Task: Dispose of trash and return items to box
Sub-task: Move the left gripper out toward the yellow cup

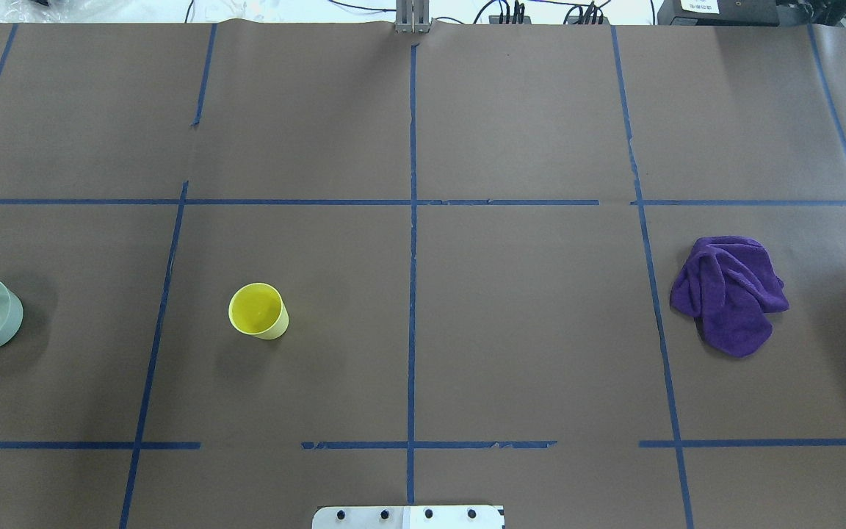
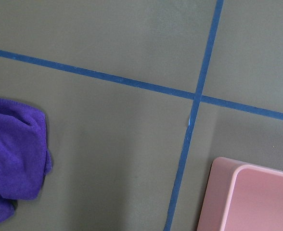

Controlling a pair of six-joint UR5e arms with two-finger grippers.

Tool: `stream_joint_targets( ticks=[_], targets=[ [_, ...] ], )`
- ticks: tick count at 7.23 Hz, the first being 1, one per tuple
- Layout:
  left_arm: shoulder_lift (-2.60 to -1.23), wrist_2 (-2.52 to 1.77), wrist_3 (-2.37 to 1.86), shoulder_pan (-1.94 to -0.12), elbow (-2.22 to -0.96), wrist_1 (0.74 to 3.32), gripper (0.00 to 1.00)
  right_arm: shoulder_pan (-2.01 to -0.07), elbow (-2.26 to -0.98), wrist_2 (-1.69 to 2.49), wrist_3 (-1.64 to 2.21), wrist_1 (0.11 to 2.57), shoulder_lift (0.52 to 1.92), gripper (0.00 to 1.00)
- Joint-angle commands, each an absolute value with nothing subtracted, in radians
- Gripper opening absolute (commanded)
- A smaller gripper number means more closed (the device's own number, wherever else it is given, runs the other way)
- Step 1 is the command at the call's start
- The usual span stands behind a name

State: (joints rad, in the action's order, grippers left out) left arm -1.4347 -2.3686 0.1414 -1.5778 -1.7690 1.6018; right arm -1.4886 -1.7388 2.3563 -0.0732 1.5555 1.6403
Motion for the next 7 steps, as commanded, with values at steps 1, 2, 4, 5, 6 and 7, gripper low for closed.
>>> stream_joint_targets(
  ticks=[1, 2, 4, 5, 6, 7],
  targets=[
    [-1.430, -2.370, 0.165, -1.565, -1.804, 1.601, 1.00, -1.488, -1.738, 2.356, -0.072, 1.551, 1.641, 1.00],
    [-1.434, -2.372, 0.164, -1.554, -1.813, 1.589, 1.00, -1.488, -1.738, 2.358, -0.072, 1.549, 1.641, 1.00],
    [-1.427, -2.367, 0.164, -1.543, -1.841, 1.591, 1.00, -1.485, -1.736, 2.353, -0.072, 1.546, 1.640, 1.00],
    [-1.428, -2.362, 0.166, -1.540, -1.832, 1.591, 1.00, -1.485, -1.735, 2.355, -0.074, 1.545, 1.640, 1.00],
    [-1.430, -2.367, 0.172, -1.539, -1.816, 1.603, 1.00, -1.485, -1.733, 2.355, -0.074, 1.546, 1.641, 1.00],
    [-1.419, -2.376, 0.163, -1.546, -1.813, 1.635, 1.00, -1.482, -1.733, 2.355, -0.074, 1.546, 1.641, 1.00]
  ],
)
